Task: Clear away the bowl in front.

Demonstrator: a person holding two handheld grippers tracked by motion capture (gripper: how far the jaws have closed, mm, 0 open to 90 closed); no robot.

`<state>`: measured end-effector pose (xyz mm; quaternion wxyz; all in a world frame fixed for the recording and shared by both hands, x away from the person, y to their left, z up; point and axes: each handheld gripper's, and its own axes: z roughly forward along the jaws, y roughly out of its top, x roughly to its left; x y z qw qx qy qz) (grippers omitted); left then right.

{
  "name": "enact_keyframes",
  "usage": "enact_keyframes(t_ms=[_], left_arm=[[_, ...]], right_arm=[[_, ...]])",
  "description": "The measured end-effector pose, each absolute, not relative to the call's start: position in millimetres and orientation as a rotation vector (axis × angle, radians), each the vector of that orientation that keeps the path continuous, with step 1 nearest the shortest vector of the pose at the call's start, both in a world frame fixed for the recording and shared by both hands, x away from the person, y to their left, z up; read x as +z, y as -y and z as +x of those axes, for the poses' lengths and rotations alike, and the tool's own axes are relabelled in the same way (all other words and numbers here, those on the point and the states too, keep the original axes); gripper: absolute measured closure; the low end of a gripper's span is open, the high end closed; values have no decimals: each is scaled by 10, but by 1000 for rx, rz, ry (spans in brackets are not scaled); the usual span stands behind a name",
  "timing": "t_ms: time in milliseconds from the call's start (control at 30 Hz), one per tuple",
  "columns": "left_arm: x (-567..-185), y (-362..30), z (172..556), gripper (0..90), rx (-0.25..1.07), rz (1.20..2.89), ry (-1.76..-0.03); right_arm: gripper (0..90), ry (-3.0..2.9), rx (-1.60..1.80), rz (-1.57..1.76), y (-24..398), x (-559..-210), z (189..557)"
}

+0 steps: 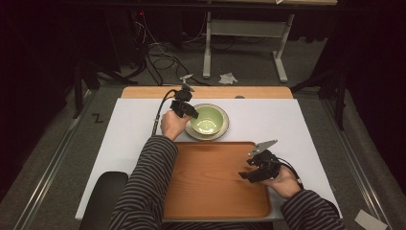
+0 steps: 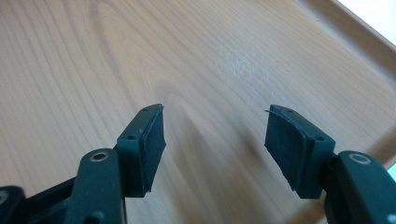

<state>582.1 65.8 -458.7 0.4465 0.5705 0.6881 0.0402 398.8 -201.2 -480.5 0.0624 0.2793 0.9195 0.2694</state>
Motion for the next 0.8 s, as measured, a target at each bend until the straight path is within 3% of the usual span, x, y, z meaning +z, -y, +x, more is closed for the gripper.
enact_keyframes(t_ms=[800], left_arm=[[-4165, -626, 5437, 837, 78, 1469, -1552]], right_arm=[[394, -2781, 804, 848, 1998, -4808, 3979]])
